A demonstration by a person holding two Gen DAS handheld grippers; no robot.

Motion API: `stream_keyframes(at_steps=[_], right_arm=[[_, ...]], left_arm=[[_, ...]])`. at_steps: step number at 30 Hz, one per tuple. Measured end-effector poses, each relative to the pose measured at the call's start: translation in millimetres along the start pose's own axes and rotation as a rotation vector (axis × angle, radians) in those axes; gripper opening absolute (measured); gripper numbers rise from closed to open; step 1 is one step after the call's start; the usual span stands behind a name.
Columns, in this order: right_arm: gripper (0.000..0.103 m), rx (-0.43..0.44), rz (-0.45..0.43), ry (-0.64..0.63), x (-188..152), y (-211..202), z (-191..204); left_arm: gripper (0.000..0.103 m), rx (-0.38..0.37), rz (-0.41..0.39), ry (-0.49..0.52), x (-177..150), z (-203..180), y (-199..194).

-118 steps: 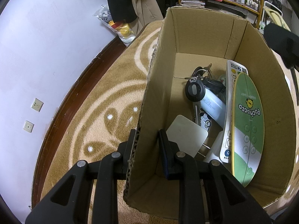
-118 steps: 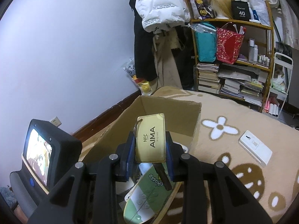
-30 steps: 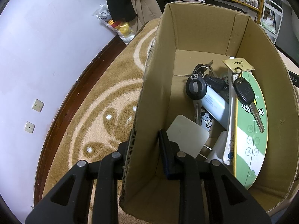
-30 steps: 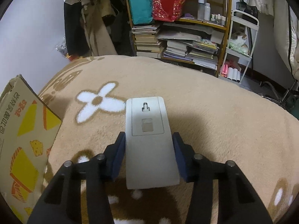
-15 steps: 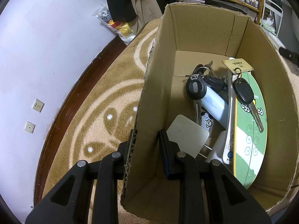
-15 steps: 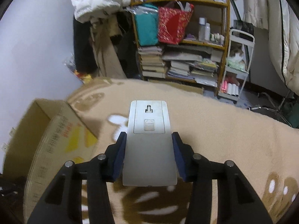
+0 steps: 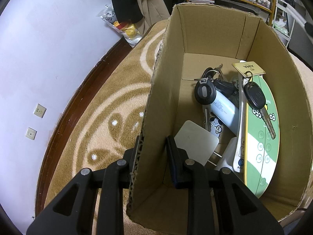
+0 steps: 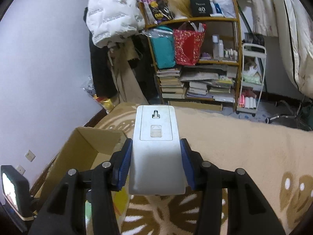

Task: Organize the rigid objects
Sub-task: 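Carry the white device over the box and release it inside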

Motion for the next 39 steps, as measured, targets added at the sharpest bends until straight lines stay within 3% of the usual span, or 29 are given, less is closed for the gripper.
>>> stream_keyframes(at_steps=[12, 31, 39], right_arm=[[0.051, 0.123, -0.059, -0.050, 15, -37, 58], [0.051, 0.243, 0.064, -0.110, -50, -34, 106], [0.051, 0.269, 0.114, -0.100, -69, -26, 108]], left_arm=[[0.023, 0.000, -0.001, 0.001, 0, 0, -1], [0.023, -0.005, -0.002, -0.003, -1, 0, -2], [0.023, -0.006, -0.003, -0.005, -1, 2, -3]])
Point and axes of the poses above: each gripper's, at about its wrist camera, not at the fingertips, and y roughly the way its jaws point, z to its left, x to its top, the point moved 4 cm from there along y, roughly the way its jaws point, and after that the axes turned 10 degrees about -z, right-handed, at the moved point
